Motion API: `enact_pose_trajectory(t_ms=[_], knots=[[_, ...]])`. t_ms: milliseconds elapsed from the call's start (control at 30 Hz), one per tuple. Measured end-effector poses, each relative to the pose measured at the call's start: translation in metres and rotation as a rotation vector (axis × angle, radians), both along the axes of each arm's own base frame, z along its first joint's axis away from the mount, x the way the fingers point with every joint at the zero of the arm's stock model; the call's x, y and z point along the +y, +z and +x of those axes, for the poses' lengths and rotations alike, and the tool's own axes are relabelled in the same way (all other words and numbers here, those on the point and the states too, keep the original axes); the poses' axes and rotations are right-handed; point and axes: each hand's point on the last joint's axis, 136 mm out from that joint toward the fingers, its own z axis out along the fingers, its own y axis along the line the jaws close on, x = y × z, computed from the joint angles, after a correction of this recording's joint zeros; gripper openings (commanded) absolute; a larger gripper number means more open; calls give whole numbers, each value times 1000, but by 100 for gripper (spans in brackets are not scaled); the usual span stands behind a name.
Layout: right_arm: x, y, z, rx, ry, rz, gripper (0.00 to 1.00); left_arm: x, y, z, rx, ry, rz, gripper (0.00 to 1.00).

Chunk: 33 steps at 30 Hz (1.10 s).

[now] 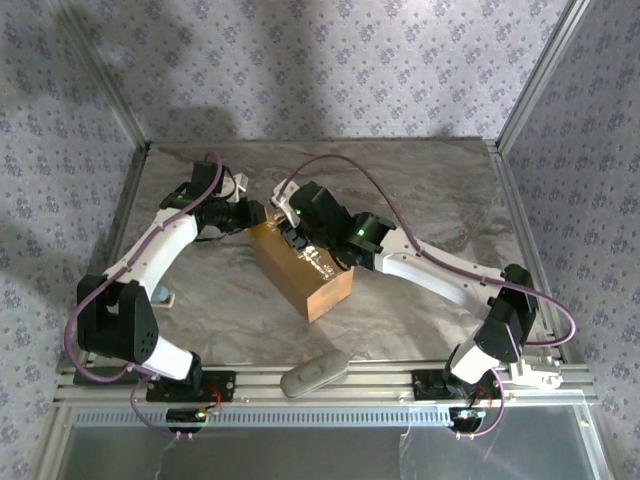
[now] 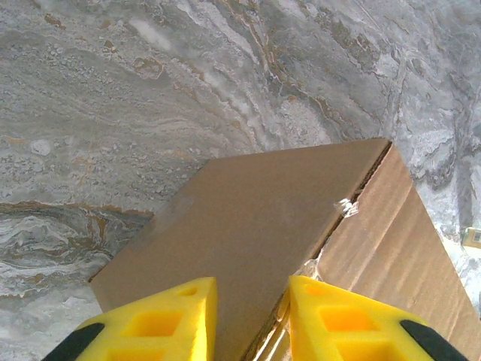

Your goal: Unpack the express box

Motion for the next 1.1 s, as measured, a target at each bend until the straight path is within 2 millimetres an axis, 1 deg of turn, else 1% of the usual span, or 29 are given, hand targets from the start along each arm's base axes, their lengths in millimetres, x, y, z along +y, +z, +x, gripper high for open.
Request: enact_pose_trajectory(t_ms=[400,667,1100], knots=[[1,-6,-3,-23,33,-32,0,1,0,0,-1,3,4,27],[-6,-9,-10,-16,33,-43,0,0,0,0,1,6,8,26],[-15,-8,-23,-12,10,-45,0,0,0,0,19,32,-1,24]])
